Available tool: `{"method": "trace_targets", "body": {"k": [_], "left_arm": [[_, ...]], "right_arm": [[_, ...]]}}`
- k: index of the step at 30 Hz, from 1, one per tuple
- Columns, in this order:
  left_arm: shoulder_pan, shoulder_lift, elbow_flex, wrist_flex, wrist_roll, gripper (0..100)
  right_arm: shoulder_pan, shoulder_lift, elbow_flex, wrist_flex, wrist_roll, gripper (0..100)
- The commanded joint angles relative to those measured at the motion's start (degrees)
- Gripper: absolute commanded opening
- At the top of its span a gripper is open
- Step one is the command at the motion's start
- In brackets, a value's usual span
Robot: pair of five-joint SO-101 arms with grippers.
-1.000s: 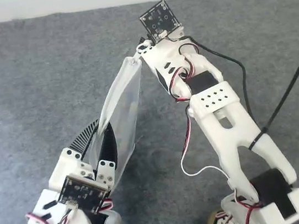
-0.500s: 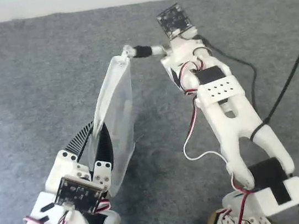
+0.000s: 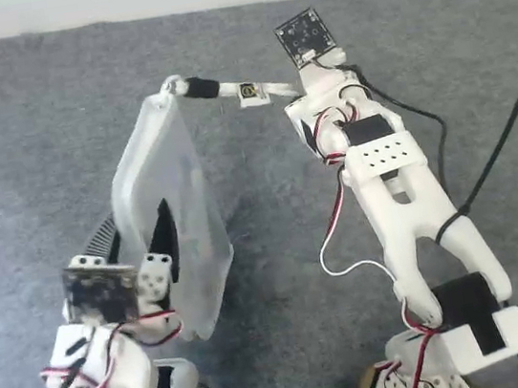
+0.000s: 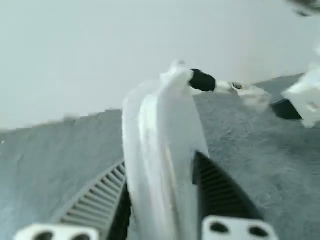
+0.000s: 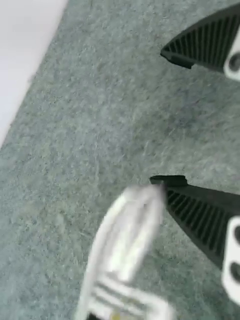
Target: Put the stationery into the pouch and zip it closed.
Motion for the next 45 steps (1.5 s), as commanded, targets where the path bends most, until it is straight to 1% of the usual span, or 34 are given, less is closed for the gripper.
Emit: {"method": "trace_targets", "body": {"k": [1,5,8,14,23,25,31,34,37,45], "left_arm": [[-4.8,-1.0,1.5,-5.6,4.4,21],[-8.6,-0.9,4.1,-10.5,6.9,21],[-12.8,-0.9,6.2,-15.0,9.4,21],[-21.7,-0.8,10.3,-24.0,17.3,21],[-33.8,-0.9,10.8,-25.3,28.2,21],[-36.6,-0.9,11.0,-26.8,30.6,21],[-44.2,-0.9,10.9,-28.0,36.4,21],[-46.0,-0.9,10.9,-28.1,37.3,21],[-45.6,-0.9,10.9,-28.1,37.3,21],[-39.6,-0.9,11.1,-28.1,37.2,21]], "right_arm": [[-0.4,-4.6,-0.7,-0.2,-0.3,32.9],[-0.4,-4.5,-0.7,-0.2,-0.3,32.9],[-0.4,-4.5,-0.7,-0.2,-0.3,32.9],[-0.4,-4.5,-0.7,-0.2,-0.2,32.9],[-0.4,-4.5,-0.7,-0.2,-0.2,32.9],[-0.4,-4.5,-0.7,-0.2,-0.2,32.9],[-0.4,-4.5,-0.7,-0.2,-0.2,32.9],[-0.4,-4.5,-0.7,-0.2,-0.2,32.9],[-0.4,-4.5,-0.7,-0.2,-0.2,32.9],[-0.4,-4.5,-0.7,-0.2,-0.2,32.9]]}}
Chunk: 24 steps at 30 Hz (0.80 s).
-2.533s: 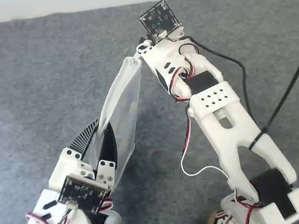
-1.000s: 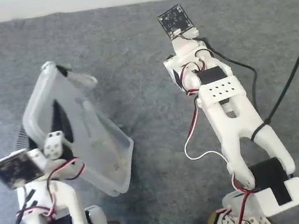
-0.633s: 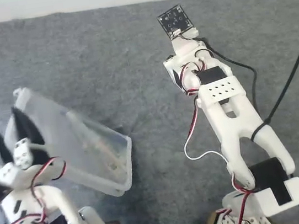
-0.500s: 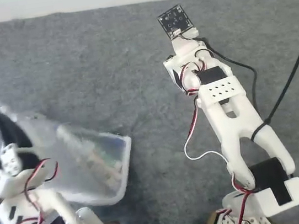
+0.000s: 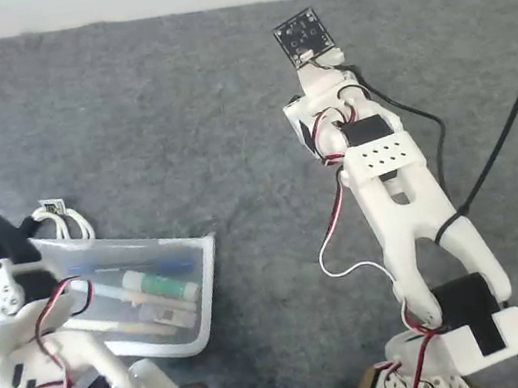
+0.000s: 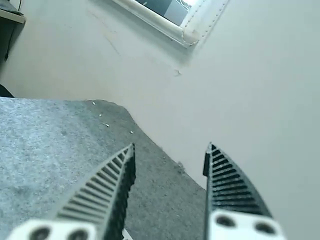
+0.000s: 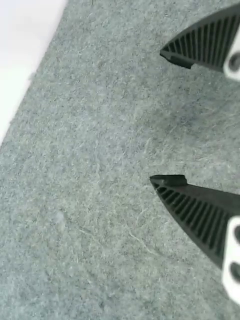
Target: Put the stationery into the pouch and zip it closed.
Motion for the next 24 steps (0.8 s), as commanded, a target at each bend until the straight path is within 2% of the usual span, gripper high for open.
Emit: {"method": "trace_targets", "body": {"k": [1,4,8,14,18,24], "left_arm": [[2.8,-0.9,-0.7,-1.9,0.7,21],[6.4,-0.9,-0.7,-1.8,0.7,18],[9.2,-0.9,-0.7,-1.8,0.4,9],[13.4,-0.9,-0.4,-1.8,-6.8,1],[15.3,-0.9,0.8,-1.9,-7.6,1],[18.5,-0.9,2.7,-3.0,-10.0,1]], "right_arm": [[0.0,-4.5,-0.7,0.0,-0.2,32.7],[0.0,-4.6,-0.7,0.2,-0.2,25.5],[0.0,-5.0,-0.7,-0.1,-0.2,13.0],[0.1,-5.2,-0.2,0.2,-0.7,6.8],[-0.5,-8.0,1.8,0.0,-0.7,1.3],[-0.4,-19.1,8.9,0.0,-0.4,0.6]]}}
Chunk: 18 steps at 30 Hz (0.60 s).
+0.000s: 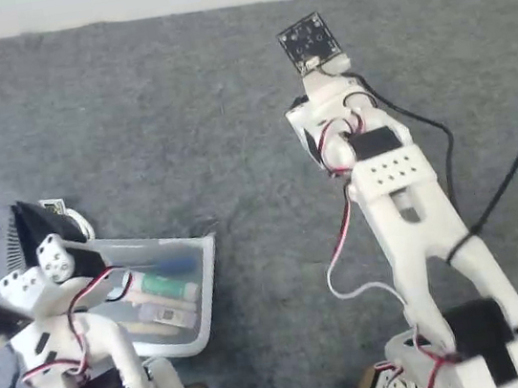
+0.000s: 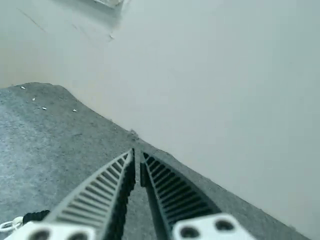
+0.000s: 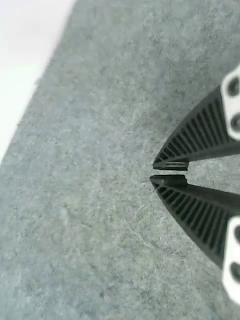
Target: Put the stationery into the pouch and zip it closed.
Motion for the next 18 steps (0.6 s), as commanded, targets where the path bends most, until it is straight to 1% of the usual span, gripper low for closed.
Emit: {"method": "trace_targets", "body": {"k": [1,6,13,18], "left_arm": [[1.8,-0.9,0.7,-3.4,-3.1,1],[2.8,-0.9,3.6,-7.0,-3.5,1],[3.6,-0.9,4.1,-7.1,-3.7,1],[5.5,-0.9,4.9,-7.4,-6.1,1]], "right_arm": [[-0.3,-12.4,4.1,0.2,-0.4,0.6],[-0.4,-22.6,12.1,0.3,-0.6,0.6],[0.0,-37.6,24.2,0.4,-0.7,0.6],[0.0,-47.0,30.9,0.4,-0.8,0.6]]}}
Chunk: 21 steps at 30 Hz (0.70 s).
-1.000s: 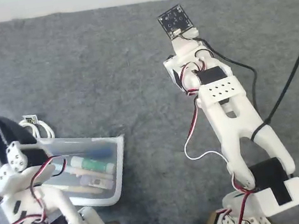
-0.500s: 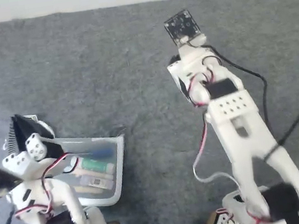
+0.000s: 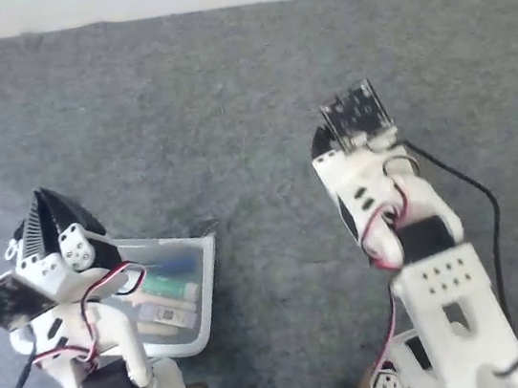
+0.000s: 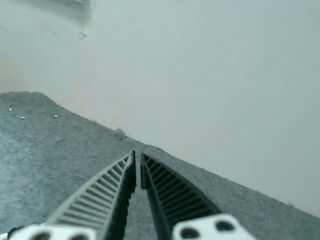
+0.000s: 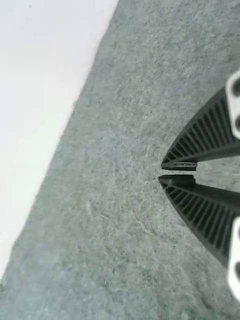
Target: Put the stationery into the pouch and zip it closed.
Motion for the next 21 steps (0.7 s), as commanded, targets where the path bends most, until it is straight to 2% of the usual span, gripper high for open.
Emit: {"method": "trace_targets", "body": {"k": [1,7,16,21], "left_arm": [[0.5,-0.9,0.0,-1.8,-1.1,1],[3.9,-0.9,0.9,-1.8,-3.3,1],[6.2,-0.9,1.7,-1.7,-4.8,1],[6.5,-0.9,2.3,-1.9,-4.9,1]], "right_arm": [[0.0,-9.8,3.6,0.4,-1.2,0.6],[3.0,-19.6,10.2,0.2,-6.6,0.9],[3.7,-39.3,22.7,0.5,-6.8,0.8],[3.7,-50.5,25.8,6.1,-6.8,0.9]]}}
